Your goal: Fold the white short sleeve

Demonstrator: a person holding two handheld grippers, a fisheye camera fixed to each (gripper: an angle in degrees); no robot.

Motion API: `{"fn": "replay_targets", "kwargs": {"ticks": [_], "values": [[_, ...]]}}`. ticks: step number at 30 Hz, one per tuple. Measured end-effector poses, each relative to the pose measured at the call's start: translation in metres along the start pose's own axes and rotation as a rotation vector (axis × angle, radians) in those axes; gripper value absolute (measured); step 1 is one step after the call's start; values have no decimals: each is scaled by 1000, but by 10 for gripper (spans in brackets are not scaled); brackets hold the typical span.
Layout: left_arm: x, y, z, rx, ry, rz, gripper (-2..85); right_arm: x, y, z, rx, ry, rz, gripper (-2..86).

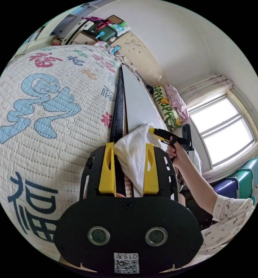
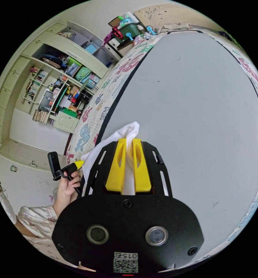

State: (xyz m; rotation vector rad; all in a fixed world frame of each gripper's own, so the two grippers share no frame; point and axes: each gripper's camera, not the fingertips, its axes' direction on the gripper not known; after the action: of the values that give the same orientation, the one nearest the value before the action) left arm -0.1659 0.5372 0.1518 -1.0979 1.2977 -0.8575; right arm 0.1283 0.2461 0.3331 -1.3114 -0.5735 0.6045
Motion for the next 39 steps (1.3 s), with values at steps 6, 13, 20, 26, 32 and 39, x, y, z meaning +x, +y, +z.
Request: {"fn": "replay_targets", "kwargs": {"ticks": [6, 13, 20, 26, 32, 39], "values": [[-23, -18, -25, -21, 62, -73, 90, -47, 9, 10, 24, -15, 29, 46], [-3, -51, -66, -3, 80, 0, 37, -129, 24, -11, 44, -19, -2, 33], [129, -81, -172, 142, 133, 425, 29, -242, 108, -149, 279, -73, -200, 18], [303, -97, -247, 218, 290, 755, 27, -326, 226, -296, 536, -44, -318, 13], [464, -116, -259, 178, 443, 940, 26, -385, 354, -421, 826, 18, -405, 11], [629, -123, -210, 105, 600, 1068, 24, -442, 463, -520, 1074, 354, -410, 10]]}}
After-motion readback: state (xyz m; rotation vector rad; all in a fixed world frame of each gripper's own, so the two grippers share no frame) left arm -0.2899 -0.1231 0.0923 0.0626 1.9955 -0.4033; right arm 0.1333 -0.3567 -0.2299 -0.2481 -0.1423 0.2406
